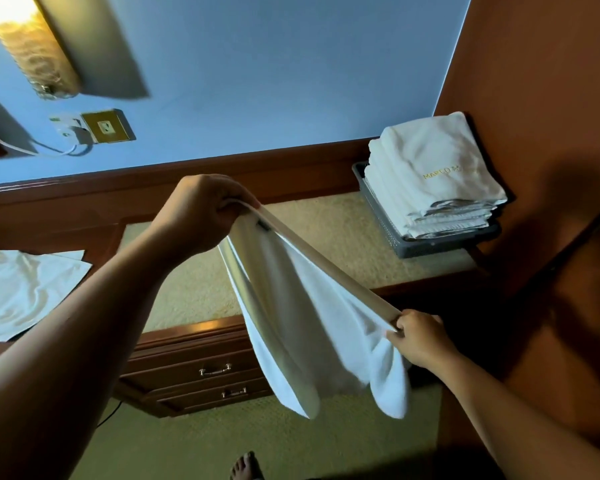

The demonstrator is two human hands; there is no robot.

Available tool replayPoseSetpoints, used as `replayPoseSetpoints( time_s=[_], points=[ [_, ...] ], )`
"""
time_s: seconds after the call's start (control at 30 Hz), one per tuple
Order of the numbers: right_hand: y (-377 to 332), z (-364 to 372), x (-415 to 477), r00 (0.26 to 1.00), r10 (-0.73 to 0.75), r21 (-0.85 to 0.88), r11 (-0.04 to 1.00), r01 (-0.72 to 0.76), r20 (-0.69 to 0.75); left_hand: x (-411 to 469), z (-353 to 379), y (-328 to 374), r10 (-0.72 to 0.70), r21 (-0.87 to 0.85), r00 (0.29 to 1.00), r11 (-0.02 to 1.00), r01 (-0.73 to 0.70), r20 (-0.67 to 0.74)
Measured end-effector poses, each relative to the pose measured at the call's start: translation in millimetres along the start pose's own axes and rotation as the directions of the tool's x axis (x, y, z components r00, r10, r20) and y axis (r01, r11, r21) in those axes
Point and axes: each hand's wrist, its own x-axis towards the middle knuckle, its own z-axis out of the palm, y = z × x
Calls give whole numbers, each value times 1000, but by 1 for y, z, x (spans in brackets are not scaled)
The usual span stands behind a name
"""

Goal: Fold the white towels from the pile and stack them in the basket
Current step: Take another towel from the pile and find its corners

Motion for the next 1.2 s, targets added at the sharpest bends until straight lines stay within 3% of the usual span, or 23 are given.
replayPoseSetpoints(
  time_s=[0.13,0.27,0.33,0.4,0.43,0.5,0.57,0.63,0.77,0.83,0.9,0.93,1.0,1.07,1.1,1.2],
  points=[
    [16,12,2,989,54,63,997,-46,-139,-9,11,-22,-68,40,995,997,72,-79],
    [14,7,16,899,302,451,882,-138,-316,-25,25,-51,-59,107,988,991,74,-142],
    [16,3,24,834,311,513,857,-39,-456,-38,31,-68,-54,203,992,976,77,-115],
    [14,-8,25,821,188,484,867,119,-539,-53,35,-88,-194,254,972,942,222,-129],
    [14,-12,22,833,88,447,871,202,-547,-60,35,-97,-326,220,934,910,351,-144],
    [18,-14,20,838,-150,271,904,332,-525,-74,36,-110,-614,24,777,782,622,-134],
    [24,-9,24,804,-345,8,917,399,-485,-83,42,-112,-769,-228,632,634,739,-95],
    [28,-7,30,817,-345,-21,925,379,-461,-83,51,-102,-824,-403,558,546,734,-99],
    [10,-18,30,826,-174,270,892,363,-536,-82,62,-74,-776,-361,523,628,689,-351],
    [-12,-31,24,794,-169,308,859,410,-585,-80,61,-64,-721,-466,553,692,551,-417],
    [-34,-44,17,788,-183,345,824,449,-588,-73,59,-50,-688,-647,621,675,356,-376],
    [-44,-51,13,791,-200,376,795,476,-578,-67,60,-44,-648,-661,674,683,311,-353],
    [-66,-66,6,779,-283,424,710,562,-559,-60,64,-29,-471,-466,836,829,311,-280],
    [-88,-81,-2,731,-411,426,615,664,-546,-59,75,-6,-250,-226,960,950,217,-128],
    [-97,-88,-6,700,-477,418,571,706,-531,-61,80,5,-153,-196,988,970,146,-21],
    [-114,-99,-15,647,-596,413,498,763,-476,-74,97,20,41,-381,956,921,76,290]
  ],
)
